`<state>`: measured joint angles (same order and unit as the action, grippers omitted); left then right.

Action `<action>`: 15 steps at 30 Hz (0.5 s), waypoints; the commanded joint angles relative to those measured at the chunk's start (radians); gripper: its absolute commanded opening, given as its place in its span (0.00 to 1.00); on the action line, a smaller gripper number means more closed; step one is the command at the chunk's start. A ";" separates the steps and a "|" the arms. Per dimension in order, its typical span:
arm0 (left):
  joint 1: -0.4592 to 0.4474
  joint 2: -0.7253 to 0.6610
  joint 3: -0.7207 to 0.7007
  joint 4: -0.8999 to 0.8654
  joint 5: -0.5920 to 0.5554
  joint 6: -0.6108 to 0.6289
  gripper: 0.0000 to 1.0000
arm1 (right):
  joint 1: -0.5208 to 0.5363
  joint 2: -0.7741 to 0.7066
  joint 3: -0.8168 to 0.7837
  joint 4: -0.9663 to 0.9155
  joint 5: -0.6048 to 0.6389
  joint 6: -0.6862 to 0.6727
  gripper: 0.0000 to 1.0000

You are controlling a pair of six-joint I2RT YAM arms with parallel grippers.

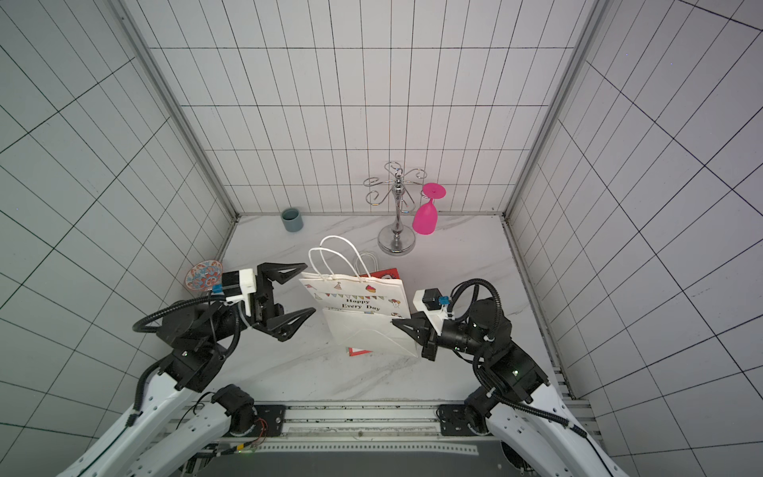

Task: Put away the paper bag
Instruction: Press the paper bag.

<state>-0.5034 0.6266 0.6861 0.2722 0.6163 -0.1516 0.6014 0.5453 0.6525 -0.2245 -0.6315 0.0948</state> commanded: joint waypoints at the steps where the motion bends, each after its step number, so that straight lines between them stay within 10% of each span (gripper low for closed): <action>1: 0.000 -0.010 0.022 -0.136 -0.393 0.036 0.98 | -0.011 0.051 0.065 -0.142 0.179 0.202 0.00; 6: 0.003 0.017 0.034 -0.301 -0.614 -0.023 0.98 | -0.036 0.242 0.205 -0.315 0.117 0.279 0.00; 15: 0.006 0.050 -0.126 -0.291 -0.520 -0.348 0.98 | -0.192 0.546 0.276 -0.221 -0.250 0.319 0.00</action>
<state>-0.5011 0.6506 0.6029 0.0132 0.0708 -0.3450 0.4545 1.0298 0.8413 -0.4931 -0.7212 0.3649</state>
